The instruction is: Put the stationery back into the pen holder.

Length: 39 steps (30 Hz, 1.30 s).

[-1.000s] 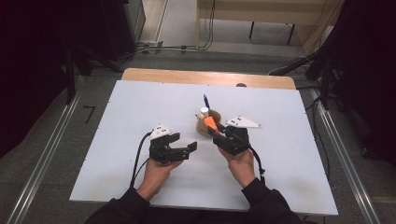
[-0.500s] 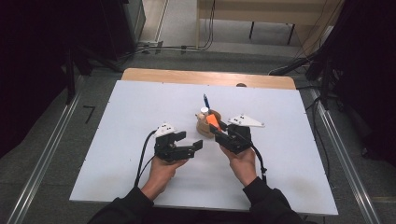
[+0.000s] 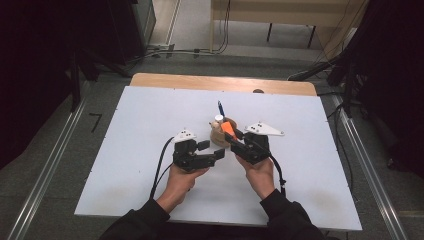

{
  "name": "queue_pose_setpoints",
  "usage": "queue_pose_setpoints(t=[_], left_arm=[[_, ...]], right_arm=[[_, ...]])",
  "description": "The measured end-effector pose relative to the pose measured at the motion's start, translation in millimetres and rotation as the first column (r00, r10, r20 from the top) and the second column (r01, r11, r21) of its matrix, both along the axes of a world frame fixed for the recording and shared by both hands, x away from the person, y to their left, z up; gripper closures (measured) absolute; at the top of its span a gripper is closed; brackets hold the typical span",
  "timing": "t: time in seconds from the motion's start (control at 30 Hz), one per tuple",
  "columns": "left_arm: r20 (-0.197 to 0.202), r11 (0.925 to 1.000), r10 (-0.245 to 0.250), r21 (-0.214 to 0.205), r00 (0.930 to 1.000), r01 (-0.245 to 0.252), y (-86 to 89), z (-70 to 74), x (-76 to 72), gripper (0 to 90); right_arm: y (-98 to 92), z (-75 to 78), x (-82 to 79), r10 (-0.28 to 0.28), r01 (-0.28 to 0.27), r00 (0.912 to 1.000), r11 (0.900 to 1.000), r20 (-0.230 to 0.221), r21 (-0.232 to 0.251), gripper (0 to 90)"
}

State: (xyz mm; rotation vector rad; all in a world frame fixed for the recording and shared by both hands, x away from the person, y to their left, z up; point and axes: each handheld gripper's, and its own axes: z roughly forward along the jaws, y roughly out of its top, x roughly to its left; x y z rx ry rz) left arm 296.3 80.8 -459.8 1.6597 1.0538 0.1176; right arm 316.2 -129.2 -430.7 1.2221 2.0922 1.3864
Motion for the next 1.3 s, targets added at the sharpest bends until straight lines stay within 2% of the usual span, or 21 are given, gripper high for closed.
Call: queue_pose_setpoints(t=[0.5,0.6,0.77,1.07,1.3], left_arm=[[-0.038,0.9966,-0.052,-0.065,0.9979,0.05,-23.4,0.4,9.5,35.7],[-0.036,0.9959,-0.059,-0.071,0.9976,0.056,-26.5,0.1,10.6,39.3],[-0.05,0.9926,-0.066,-0.105,0.9966,0.061,-27.6,0.1,14.9,48.2],[-0.034,0.9932,-0.058,-0.103,0.9978,0.054,-30.5,-1.5,16.8,60.0],[-0.033,0.9952,-0.025,-0.095,0.9991,0.022,-28.9,-3.0,19.8,72.4]], right_arm=[[-0.1,-1.0,0.1,0.0,0.0,0.9998,0.9999,0.018,0.014,62.5],[-0.3,-1.0,-0.2,0.003,-0.003,0.9998,0.9999,0.019,0.015,62.5],[-0.2,-1.4,-0.7,0.006,-0.006,0.9998,0.9999,0.017,0.016,62.5],[-1.1,-1.2,-0.8,0.011,-0.011,0.9999,0.9992,0.008,0.037,62.5],[-1.0,-0.6,-2.0,0.021,-0.021,0.9998,0.9985,-0.002,0.051,62.4]])
